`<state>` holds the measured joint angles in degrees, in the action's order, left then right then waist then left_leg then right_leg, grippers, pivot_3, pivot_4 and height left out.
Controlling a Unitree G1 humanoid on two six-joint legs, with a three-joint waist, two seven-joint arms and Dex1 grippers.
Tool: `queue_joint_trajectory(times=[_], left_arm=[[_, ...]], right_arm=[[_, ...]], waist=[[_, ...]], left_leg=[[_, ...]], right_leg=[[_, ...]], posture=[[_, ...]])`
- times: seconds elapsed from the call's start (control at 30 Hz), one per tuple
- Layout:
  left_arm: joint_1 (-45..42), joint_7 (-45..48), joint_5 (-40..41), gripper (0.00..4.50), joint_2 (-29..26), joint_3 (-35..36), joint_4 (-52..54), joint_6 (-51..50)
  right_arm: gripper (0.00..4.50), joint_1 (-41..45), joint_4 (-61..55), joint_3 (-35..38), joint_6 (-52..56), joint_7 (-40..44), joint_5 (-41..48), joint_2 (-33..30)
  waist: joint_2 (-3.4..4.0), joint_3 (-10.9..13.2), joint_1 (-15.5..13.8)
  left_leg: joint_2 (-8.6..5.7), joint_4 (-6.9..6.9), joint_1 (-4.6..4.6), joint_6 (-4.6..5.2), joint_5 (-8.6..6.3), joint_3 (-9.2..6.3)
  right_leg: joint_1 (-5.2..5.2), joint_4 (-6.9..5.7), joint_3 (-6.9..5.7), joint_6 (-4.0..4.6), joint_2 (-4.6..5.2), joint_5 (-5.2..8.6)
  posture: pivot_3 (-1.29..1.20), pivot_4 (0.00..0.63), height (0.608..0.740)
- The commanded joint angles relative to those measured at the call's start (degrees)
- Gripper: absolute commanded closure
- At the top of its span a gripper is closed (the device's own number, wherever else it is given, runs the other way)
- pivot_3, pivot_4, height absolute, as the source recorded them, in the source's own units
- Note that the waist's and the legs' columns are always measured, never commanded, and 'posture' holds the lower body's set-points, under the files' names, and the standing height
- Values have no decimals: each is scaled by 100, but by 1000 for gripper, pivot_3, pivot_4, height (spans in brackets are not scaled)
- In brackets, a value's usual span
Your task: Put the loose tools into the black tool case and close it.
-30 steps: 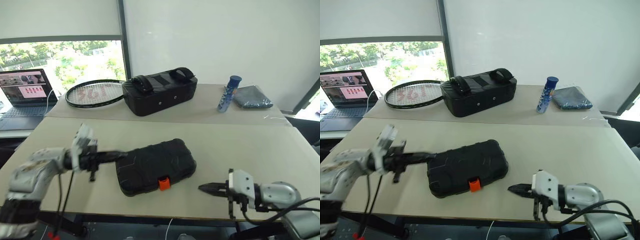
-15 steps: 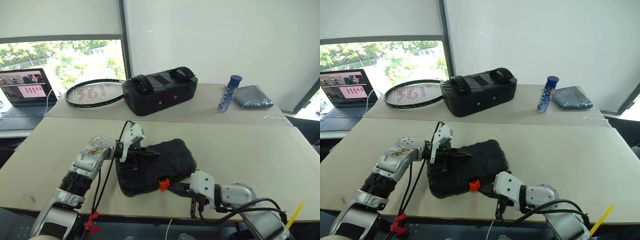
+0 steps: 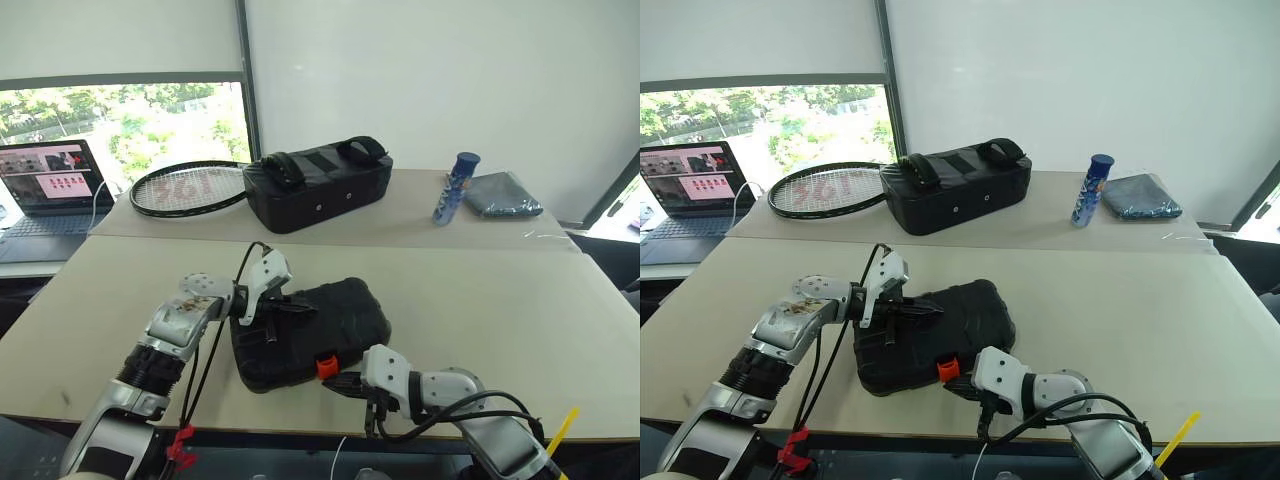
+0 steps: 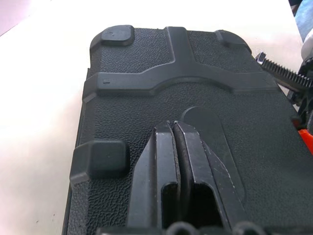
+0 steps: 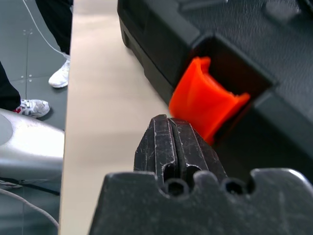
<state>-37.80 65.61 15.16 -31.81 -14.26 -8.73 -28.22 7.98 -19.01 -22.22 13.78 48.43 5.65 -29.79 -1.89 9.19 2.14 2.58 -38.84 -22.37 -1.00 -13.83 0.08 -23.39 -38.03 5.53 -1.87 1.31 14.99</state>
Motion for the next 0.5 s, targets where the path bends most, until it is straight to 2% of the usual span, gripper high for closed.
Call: queue_joint_trajectory(times=[0.03,0.37,0.5], left_arm=[[298,-213,-556,4322,-101,-419,-409,-132],[517,-428,-625,4322,-50,-516,-367,-434],[561,-455,-588,4322,-36,-532,-352,-484]], right_arm=[[4500,179,31,155,-216,-154,-78,101],[4500,506,85,192,108,-250,-97,428],[4500,600,146,213,185,-319,-97,586]], waist=[[-1,0,15],[-7,-11,52],[-8,-21,51]], left_leg=[[0,4,20,0,0,0],[2,11,119,0,0,0],[3,13,121,0,-1,0]], right_leg=[[22,5,0,-4,0,4],[106,8,6,-3,-4,11],[107,8,7,-2,-4,13]], posture=[[0,150,740],[0,150,740],[0,150,740]])
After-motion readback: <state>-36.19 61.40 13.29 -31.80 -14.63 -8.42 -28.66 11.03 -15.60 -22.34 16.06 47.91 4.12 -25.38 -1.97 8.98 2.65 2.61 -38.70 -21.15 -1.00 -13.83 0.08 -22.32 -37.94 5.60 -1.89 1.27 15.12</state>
